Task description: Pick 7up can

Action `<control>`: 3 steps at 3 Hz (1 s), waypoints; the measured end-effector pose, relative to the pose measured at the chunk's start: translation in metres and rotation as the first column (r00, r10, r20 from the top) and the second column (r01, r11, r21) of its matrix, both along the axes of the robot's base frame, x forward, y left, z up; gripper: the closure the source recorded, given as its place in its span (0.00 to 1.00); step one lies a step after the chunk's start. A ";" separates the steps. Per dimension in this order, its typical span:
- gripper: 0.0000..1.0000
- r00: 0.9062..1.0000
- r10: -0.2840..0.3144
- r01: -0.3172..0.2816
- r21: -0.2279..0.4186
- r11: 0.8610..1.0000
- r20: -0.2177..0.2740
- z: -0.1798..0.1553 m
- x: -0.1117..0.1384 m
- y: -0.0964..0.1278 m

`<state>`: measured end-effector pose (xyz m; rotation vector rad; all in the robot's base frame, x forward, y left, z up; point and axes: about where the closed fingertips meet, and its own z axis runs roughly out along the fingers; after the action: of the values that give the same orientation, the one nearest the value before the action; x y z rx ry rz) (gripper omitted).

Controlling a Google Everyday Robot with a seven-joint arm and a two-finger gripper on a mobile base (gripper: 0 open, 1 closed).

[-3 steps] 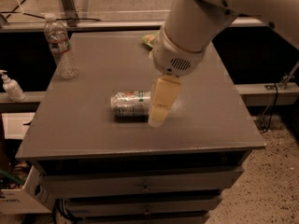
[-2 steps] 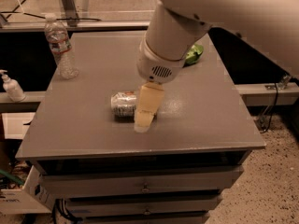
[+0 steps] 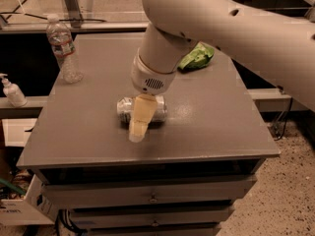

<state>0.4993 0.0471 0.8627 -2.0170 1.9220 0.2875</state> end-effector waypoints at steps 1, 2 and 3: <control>0.00 1.000 0.022 -0.021 0.022 1.000 -0.020 -0.017 0.007 0.004; 0.18 0.999 0.046 -0.045 0.038 0.998 -0.016 -0.028 0.012 0.003; 0.41 0.997 0.070 -0.070 0.051 0.996 -0.010 -0.032 0.013 -0.002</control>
Offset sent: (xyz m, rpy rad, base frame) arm 0.0202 -0.0004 -0.0410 0.0599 0.0125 0.0725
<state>0.5121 0.0454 0.8307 -2.0569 1.8347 0.3629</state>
